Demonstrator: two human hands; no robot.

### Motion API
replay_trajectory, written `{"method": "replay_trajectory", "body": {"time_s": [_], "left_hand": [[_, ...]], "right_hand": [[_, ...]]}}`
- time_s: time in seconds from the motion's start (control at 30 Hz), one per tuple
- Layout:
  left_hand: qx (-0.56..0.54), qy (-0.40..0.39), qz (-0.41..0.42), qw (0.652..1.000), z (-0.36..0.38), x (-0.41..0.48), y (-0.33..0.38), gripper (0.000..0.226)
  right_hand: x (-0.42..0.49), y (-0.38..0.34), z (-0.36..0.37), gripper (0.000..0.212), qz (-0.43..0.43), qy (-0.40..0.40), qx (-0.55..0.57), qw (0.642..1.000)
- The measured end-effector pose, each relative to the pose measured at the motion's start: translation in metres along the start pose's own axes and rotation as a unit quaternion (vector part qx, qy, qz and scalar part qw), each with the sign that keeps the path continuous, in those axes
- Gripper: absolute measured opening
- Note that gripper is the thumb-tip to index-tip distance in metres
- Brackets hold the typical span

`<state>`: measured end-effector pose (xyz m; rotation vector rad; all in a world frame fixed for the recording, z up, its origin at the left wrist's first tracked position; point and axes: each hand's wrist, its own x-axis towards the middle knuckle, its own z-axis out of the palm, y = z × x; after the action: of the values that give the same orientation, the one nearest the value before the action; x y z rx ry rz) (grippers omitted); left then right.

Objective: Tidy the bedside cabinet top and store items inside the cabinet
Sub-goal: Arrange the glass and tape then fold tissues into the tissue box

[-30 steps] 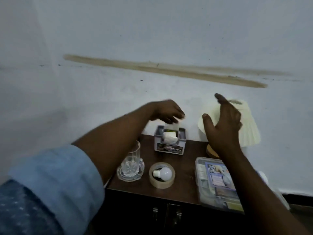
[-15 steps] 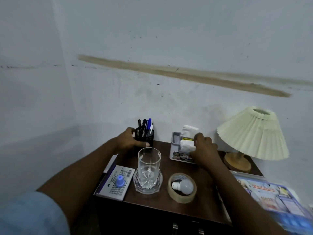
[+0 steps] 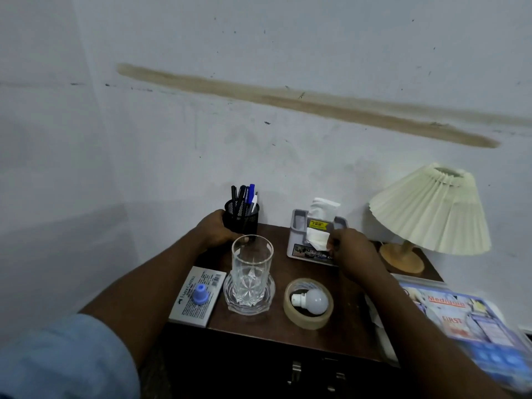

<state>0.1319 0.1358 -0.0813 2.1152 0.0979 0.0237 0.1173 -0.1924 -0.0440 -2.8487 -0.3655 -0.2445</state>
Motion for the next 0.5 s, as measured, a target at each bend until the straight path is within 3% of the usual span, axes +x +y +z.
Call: {"method": "replay_trajectory", "body": {"time_s": [0.2, 0.33, 0.5], "left_hand": [[0.013, -0.011, 0.013, 1.000, 0.000, -0.004, 0.003, 0.058], [-0.011, -0.056, 0.026, 0.998, -0.003, -0.009, 0.004, 0.067], [-0.059, -0.049, -0.037, 0.996, -0.008, -0.017, 0.007, 0.115]], "right_hand": [[-0.002, 0.005, -0.002, 0.014, 0.002, 0.005, 0.005, 1.000], [-0.001, 0.008, -0.003, 0.037, -0.010, 0.027, 0.024, 0.999], [-0.001, 0.002, -0.006, 0.069, -0.005, 0.040, -0.078, 0.996]]}}
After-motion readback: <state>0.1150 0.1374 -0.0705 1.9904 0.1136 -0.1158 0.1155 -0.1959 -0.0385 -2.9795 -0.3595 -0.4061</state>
